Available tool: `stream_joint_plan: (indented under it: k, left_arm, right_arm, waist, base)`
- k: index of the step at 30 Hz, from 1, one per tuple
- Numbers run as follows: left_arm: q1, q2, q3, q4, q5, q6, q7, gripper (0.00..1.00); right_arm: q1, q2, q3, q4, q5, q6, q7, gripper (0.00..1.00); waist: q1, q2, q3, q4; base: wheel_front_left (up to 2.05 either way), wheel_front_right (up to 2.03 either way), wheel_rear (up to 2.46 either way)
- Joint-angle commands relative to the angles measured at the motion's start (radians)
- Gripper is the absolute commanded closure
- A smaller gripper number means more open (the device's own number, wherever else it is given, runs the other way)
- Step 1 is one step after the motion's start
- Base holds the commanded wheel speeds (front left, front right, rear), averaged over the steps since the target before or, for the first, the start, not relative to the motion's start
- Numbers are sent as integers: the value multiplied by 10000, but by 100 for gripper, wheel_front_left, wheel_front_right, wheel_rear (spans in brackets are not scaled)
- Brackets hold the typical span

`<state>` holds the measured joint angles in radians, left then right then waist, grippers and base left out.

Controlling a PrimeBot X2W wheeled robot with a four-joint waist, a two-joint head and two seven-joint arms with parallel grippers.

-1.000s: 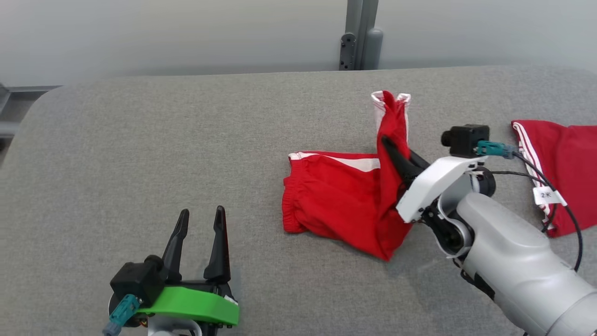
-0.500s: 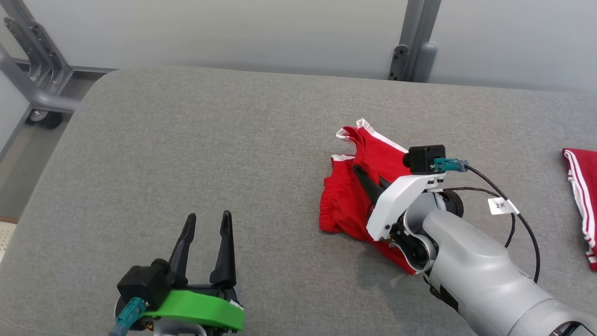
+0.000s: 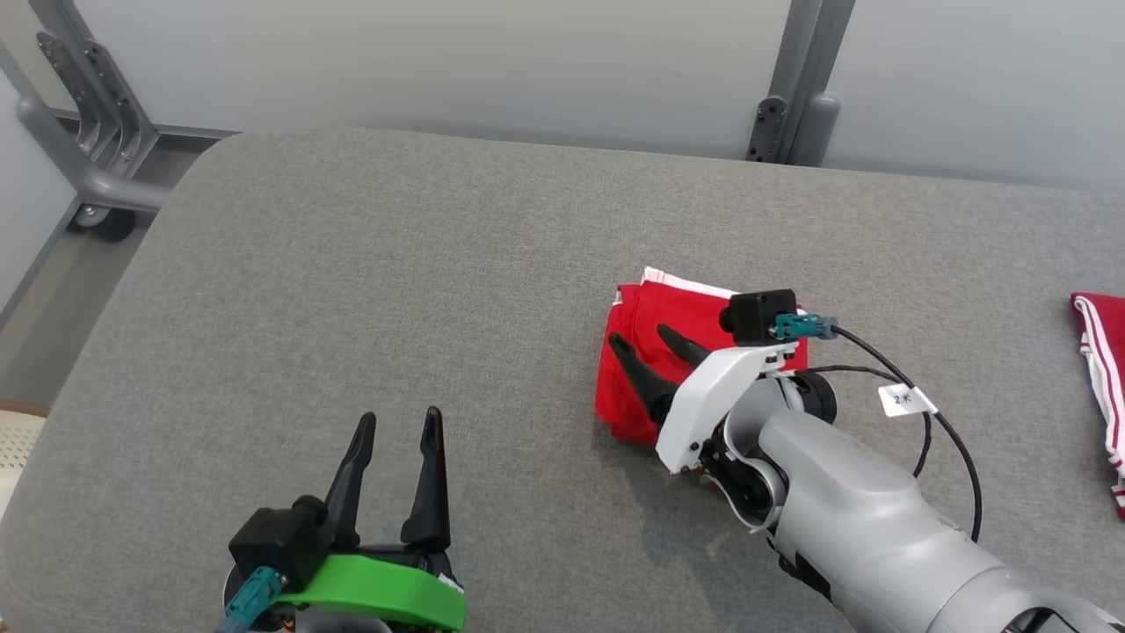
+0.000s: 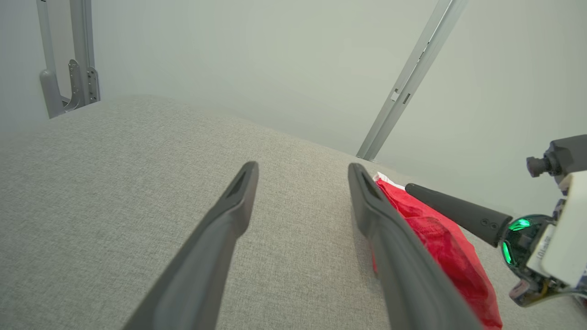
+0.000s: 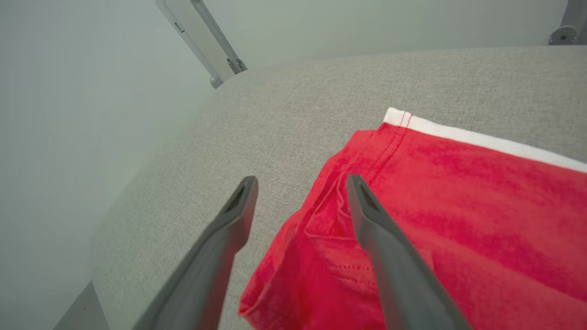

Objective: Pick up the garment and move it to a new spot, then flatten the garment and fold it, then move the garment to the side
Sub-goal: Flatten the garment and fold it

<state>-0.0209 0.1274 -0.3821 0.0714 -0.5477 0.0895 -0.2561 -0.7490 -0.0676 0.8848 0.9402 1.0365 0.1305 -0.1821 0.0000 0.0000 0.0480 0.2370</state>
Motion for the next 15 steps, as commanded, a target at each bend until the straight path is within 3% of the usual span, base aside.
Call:
stream_joint_plan:
  k: [1, 8, 15]
  left_arm:
    - [149, 29, -5, 3, -1, 4, -12, 0]
    - [216, 59, -41, -46, -10, 60, -12, 0]
    - [191, 114, -77, -113, -3, 90, 21, 0]
  right_arm:
    - [119, -123, 29, -166, 107, 3, -151, 0]
    - [383, -862, -434, -840, 363, 3, -688, 0]
    - [657, -1479, -843, -1035, -598, 3, -847, 0]
  waist:
    - [0, 0, -39, -87]
    - [0, 0, -75, -431]
    - [0, 0, -11, -733]
  base:
    - [0, 0, 0]
    - [0, 0, 0]
    - [0, 0, 0]
